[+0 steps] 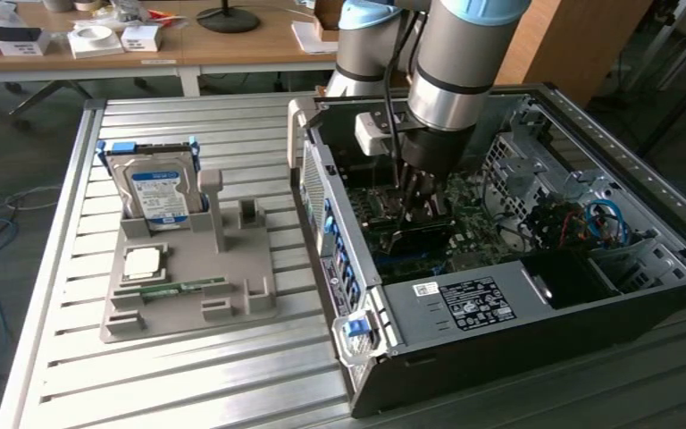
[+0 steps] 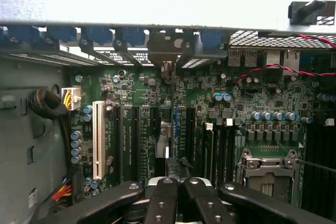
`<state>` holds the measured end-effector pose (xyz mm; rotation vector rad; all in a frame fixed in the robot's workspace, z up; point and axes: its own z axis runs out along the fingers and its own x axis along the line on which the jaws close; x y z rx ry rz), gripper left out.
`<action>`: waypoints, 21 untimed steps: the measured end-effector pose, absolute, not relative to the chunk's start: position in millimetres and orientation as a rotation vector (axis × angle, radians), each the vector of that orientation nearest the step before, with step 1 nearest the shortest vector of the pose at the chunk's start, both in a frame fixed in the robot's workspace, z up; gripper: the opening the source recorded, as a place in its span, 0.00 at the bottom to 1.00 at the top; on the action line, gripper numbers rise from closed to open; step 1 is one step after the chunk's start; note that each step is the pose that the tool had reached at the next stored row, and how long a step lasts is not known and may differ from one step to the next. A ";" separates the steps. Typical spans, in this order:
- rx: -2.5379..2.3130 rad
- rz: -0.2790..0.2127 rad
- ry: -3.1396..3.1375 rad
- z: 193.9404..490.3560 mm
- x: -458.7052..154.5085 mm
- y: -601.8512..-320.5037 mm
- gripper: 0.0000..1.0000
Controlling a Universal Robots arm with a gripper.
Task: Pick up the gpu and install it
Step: 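Press down on the gpu until it lock into place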
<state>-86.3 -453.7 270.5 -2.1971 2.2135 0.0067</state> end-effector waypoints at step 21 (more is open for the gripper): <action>-2.196 0.008 2.213 268.3 -86.3 -453.2 0.11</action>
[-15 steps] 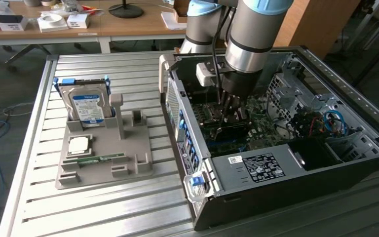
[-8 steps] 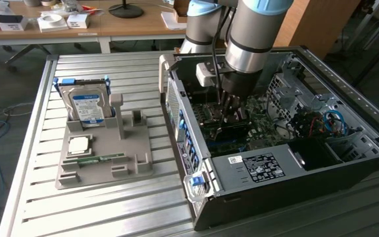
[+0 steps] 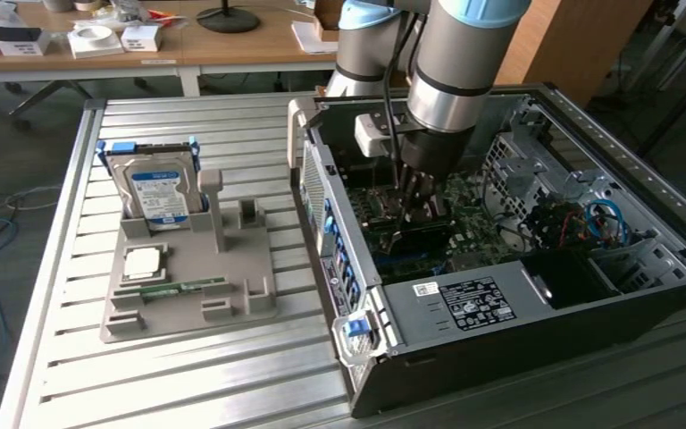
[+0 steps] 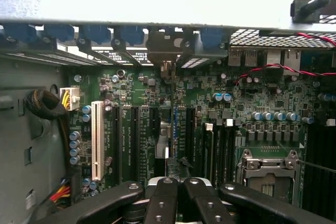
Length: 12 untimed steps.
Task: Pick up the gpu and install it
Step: 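Press down on the gpu until it lock into place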
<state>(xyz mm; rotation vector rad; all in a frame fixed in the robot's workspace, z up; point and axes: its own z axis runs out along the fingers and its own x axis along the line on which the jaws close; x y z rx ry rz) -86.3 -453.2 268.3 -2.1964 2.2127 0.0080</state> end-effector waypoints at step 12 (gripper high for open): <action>-2.197 0.008 2.213 268.4 -86.3 -447.9 0.11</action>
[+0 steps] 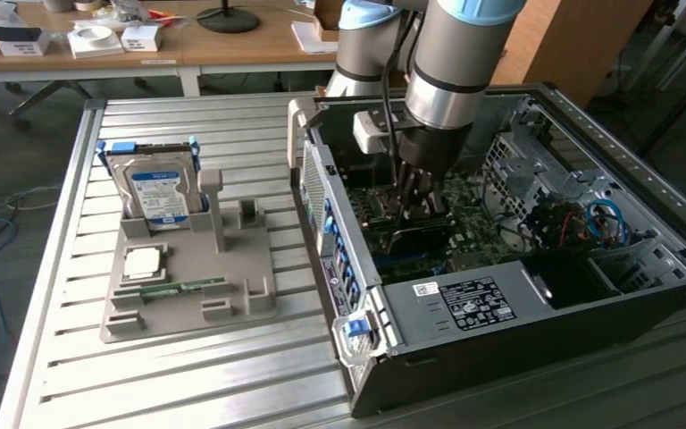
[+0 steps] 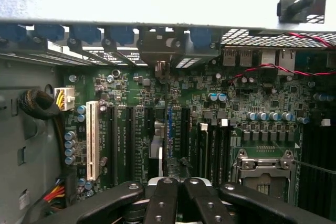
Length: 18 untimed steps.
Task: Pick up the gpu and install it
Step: 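Press down on the gpu until it lock into place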
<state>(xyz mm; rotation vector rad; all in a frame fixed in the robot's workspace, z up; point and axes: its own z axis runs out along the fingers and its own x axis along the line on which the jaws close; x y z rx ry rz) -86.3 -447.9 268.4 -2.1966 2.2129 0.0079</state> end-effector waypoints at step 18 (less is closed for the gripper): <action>-2.195 0.011 2.212 271.3 -86.3 -454.7 0.11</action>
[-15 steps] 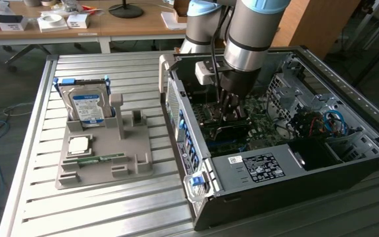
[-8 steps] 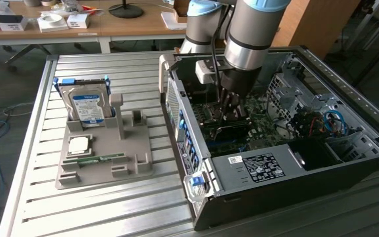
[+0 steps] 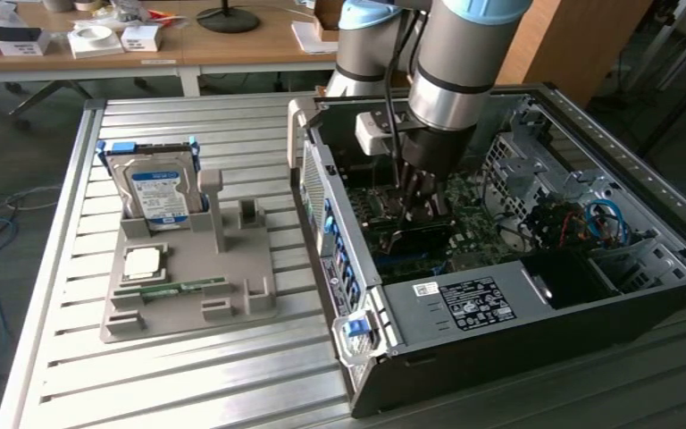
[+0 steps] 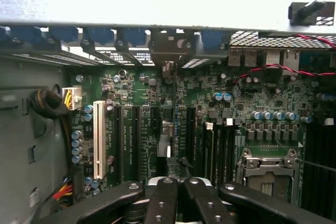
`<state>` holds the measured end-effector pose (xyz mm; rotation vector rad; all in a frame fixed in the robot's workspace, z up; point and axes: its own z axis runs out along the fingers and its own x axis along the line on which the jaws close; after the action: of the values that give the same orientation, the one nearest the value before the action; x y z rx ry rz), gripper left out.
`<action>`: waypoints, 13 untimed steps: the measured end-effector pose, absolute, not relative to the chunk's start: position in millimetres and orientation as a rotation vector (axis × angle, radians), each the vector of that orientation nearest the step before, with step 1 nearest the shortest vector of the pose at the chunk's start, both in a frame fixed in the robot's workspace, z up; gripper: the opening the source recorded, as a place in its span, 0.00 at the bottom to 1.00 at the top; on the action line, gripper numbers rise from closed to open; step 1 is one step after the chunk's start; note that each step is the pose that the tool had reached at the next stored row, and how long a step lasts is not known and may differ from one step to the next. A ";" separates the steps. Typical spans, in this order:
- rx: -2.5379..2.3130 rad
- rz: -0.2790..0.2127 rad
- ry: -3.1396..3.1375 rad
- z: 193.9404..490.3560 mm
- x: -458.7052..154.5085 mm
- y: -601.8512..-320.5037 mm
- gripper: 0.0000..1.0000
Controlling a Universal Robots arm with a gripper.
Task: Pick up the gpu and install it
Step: 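Press down on the gpu until it lock into place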
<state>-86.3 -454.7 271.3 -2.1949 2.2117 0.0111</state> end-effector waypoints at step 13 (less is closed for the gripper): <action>-2.191 0.020 2.207 269.5 -86.2 -454.7 0.11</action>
<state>-86.2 -454.7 269.5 -2.1908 2.2074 0.0204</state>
